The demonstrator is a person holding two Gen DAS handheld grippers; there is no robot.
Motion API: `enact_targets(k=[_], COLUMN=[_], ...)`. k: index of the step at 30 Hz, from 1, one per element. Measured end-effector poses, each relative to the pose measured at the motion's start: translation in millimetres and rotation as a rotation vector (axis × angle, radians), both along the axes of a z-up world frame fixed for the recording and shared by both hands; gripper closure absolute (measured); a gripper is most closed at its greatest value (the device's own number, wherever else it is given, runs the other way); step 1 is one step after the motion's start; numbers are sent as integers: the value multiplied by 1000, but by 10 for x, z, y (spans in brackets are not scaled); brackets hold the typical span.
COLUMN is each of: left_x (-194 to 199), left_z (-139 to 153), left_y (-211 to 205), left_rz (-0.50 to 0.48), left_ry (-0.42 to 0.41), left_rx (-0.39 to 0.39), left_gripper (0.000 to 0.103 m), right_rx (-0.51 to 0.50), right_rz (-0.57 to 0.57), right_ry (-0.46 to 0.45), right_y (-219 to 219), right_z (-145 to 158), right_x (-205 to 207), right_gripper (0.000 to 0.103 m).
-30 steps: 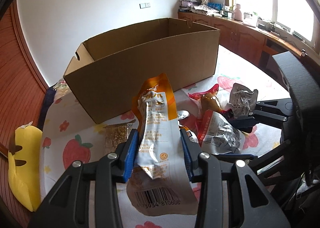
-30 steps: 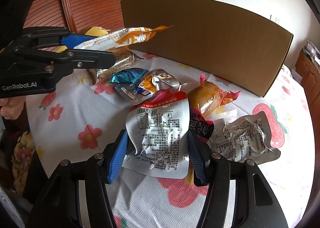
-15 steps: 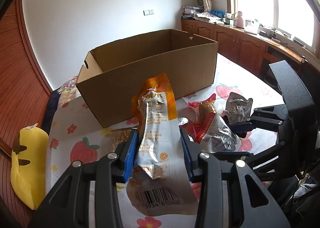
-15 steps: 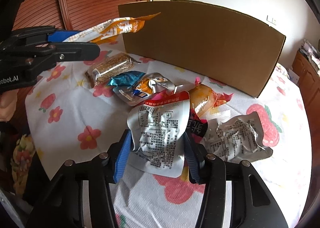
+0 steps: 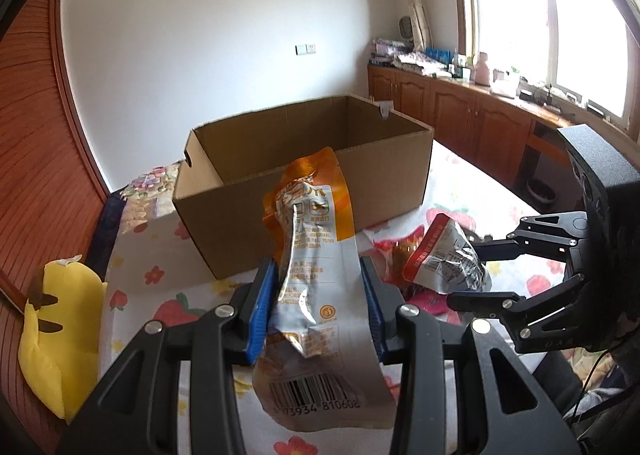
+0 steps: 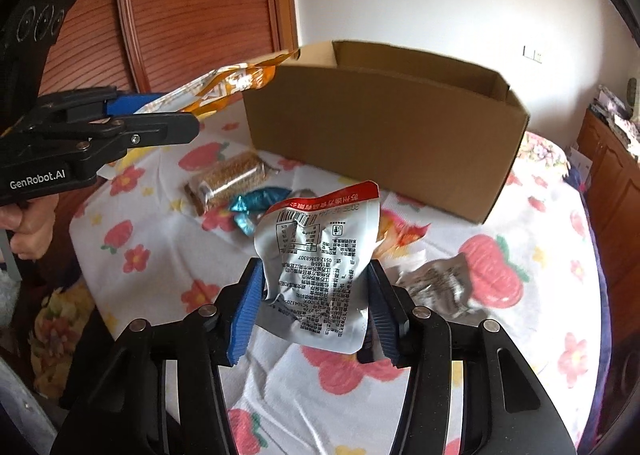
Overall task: Organize snacks
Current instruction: 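Carry both packets over the cardboard box and open both grippers to drop them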
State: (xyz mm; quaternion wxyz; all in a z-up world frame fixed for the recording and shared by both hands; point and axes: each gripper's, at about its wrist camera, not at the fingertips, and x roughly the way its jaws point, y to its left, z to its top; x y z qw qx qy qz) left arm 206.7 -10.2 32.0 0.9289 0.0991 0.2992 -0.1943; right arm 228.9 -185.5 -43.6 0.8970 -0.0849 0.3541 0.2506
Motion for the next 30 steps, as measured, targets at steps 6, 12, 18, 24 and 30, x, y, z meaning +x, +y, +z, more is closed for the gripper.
enact_targets(k=[6, 12, 18, 24, 30], left_x=[30, 103, 311, 580, 933], left_z=[145, 284, 430, 505, 515], left_y=[29, 79, 142, 164, 129], left_rz=[12, 33, 57, 75, 88], left_ry=[-43, -88, -134, -165, -176], left_rx=[-37, -76, -99, -107, -112], left_gripper=[64, 64, 64, 64, 64], right_rx=[21, 36, 44, 53, 71], right_rz=[-18, -28, -22, -13, -8], right_ry=[-44, -76, -131, -183, -208], right_y=[-98, -176, -224, -227, -208], right_z=[210, 380, 636, 848, 941], right_x=[29, 93, 282, 575, 945], right_gripper=[51, 51, 51, 51, 51])
